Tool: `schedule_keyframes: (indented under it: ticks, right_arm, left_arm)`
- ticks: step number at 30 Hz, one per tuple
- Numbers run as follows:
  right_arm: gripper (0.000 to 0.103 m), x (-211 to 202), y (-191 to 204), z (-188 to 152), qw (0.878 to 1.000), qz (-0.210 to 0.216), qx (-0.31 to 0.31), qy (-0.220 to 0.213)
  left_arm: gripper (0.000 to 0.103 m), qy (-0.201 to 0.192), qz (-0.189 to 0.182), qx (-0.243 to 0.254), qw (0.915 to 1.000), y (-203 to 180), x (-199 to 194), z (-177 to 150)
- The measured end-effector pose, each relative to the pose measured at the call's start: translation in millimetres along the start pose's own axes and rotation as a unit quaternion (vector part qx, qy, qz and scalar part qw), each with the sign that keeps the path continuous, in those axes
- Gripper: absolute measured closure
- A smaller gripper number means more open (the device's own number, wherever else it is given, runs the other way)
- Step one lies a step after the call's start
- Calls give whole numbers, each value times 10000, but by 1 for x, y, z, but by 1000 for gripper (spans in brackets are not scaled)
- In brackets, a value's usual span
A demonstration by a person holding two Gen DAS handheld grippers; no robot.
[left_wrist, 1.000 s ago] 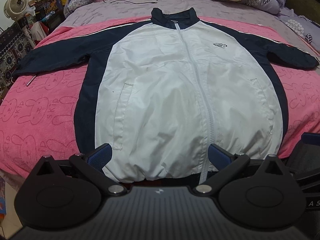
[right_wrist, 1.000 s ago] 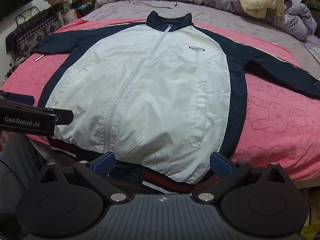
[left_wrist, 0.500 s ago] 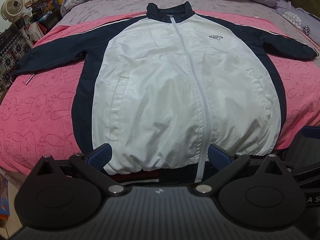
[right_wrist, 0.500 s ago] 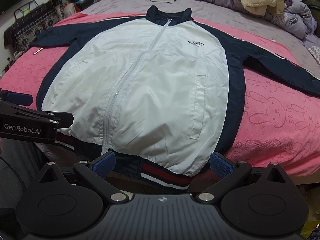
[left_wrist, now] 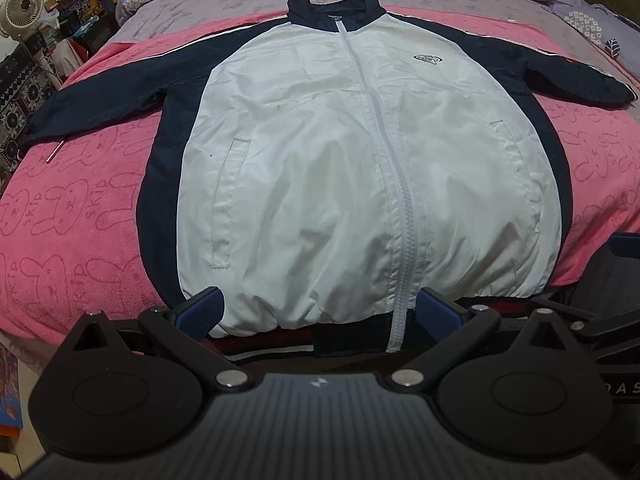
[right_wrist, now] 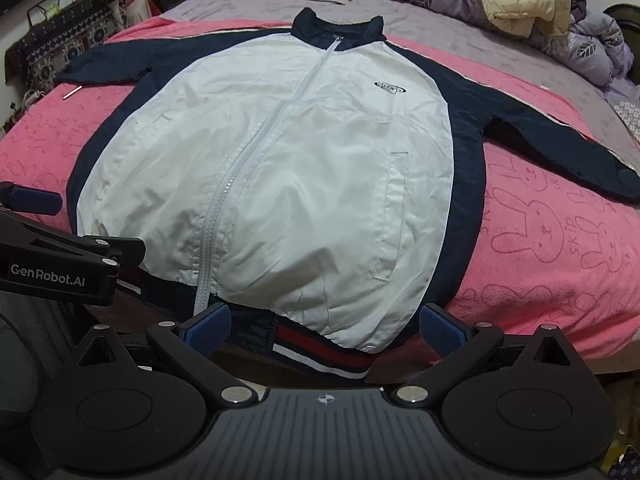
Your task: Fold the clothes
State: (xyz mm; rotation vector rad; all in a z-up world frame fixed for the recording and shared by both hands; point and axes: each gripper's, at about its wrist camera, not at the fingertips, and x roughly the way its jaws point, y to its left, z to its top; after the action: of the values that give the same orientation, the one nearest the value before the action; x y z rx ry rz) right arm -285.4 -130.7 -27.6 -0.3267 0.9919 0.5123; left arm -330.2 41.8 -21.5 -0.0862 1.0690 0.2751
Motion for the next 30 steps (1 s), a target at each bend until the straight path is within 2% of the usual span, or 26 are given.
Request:
schedule_keyframes:
  ticks: [17, 20, 22, 24, 26, 28, 30]
  right_arm:
    - [1, 0, -1, 2, 10000, -45, -33, -14]
    - [1, -1, -8, 8, 9998, -72, -61, -199]
    - [1, -4, -19, 16, 9986, -84, -37, -524]
    - [1, -9, -42, 26, 9949, -90, 149, -989]
    - [1, -11, -80, 37, 9873, -211, 614, -1451]
    - [0, -9, -132, 45, 9727, -412, 1295, -1883]
    - [0, -2, -193, 48, 9506, -677, 2069, -2211]
  left_arm:
    - [0, -2, -49, 15, 10000, 1, 2, 3]
    - [0, -38, -83, 5, 10000, 2, 6, 11]
    - [0, -68, -94, -4, 9999, 2, 10, 19]
    - [0, -93, -73, -18, 9999, 1, 16, 29]
    - [0, -144, -66, -50, 9999, -1, 23, 40]
    - [0, -245, -92, -112, 9996, -4, 30, 52]
    - [0, -346, -118, -173, 9992, -6, 37, 64]
